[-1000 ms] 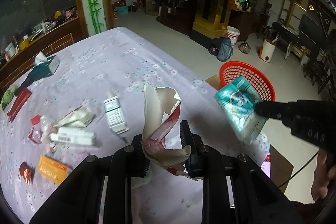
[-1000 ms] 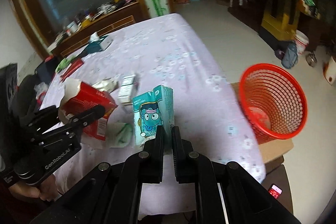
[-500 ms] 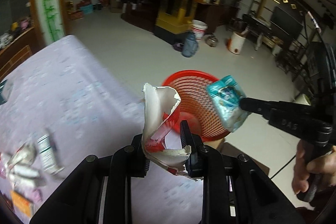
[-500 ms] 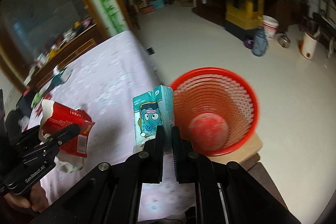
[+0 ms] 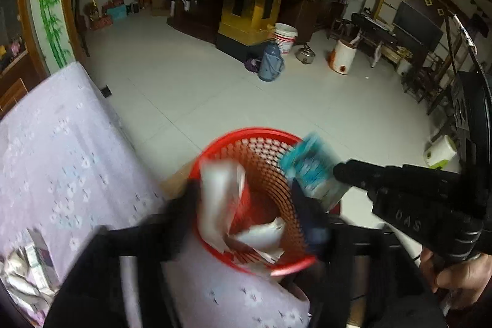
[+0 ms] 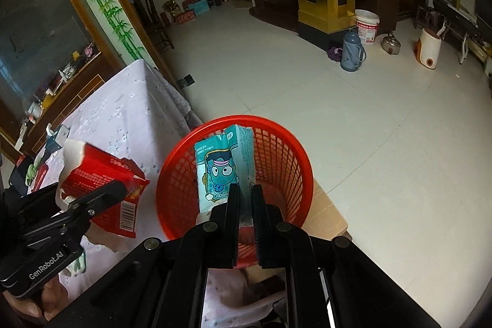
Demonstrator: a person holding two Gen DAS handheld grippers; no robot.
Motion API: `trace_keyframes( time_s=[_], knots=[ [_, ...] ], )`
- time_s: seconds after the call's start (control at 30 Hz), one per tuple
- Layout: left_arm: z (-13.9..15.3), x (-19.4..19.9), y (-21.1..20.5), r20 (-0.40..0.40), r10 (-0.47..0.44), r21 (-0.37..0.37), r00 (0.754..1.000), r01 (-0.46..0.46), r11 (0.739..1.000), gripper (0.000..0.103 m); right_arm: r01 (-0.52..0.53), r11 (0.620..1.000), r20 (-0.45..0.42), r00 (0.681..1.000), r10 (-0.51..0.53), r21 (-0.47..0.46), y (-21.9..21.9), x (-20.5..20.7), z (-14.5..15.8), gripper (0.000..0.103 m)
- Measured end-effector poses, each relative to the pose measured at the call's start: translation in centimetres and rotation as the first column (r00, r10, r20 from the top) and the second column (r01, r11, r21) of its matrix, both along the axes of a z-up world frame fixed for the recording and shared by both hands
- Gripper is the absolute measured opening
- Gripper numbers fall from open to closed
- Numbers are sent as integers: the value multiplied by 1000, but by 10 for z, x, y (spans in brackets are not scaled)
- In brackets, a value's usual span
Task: Collect trash
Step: 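Open both tools to drop the wrapper and wipe pack into the basket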
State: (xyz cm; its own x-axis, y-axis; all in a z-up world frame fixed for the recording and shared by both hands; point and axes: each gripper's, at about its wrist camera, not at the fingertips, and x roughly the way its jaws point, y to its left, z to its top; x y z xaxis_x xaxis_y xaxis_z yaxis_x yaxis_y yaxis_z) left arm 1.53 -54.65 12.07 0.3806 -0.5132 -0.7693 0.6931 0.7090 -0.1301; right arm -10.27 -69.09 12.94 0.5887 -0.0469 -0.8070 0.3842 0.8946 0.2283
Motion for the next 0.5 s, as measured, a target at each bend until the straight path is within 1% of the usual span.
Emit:
trace_keyframes(
  time_s=[0.1, 0.13, 0.17, 0.23, 0.37, 0.43, 0.5],
  knots=[
    [7, 0, 2, -8, 14, -15, 1000, -15, 1000, 66, 0, 1000, -2, 1000, 0, -2, -6, 10, -4, 13],
    [10, 0, 7, -8, 23, -19, 1000, -23, 1000, 66, -6, 1000, 0, 1000, 6, 14, -10, 13, -6, 22],
    [12, -2, 9, -4, 34, -18, 999, -34, 999, 66, -4, 1000, 0, 1000, 4, 18, -11, 16, -7, 28],
    [15, -4, 24, -2, 72, -19, 997, -72, 997, 66, 8, 1000, 8, 1000, -8, 16, -16, 14, -5, 28],
    [14, -13, 61, -25, 168, -15, 986, -168, 986, 66, -15, 1000, 23, 1000, 15, 3, -13, 6, 0, 28],
    [11, -21, 81, -40, 212, -11, 976, -213, 977, 66, -44, 999, 25, 999, 44, 14, -6, 5, 1, 28],
    [11, -29, 106, -29, 255, 4, 966, -255, 967, 66, -89, 995, 25, 996, 88, 42, 6, 5, -1, 29]
  ],
)
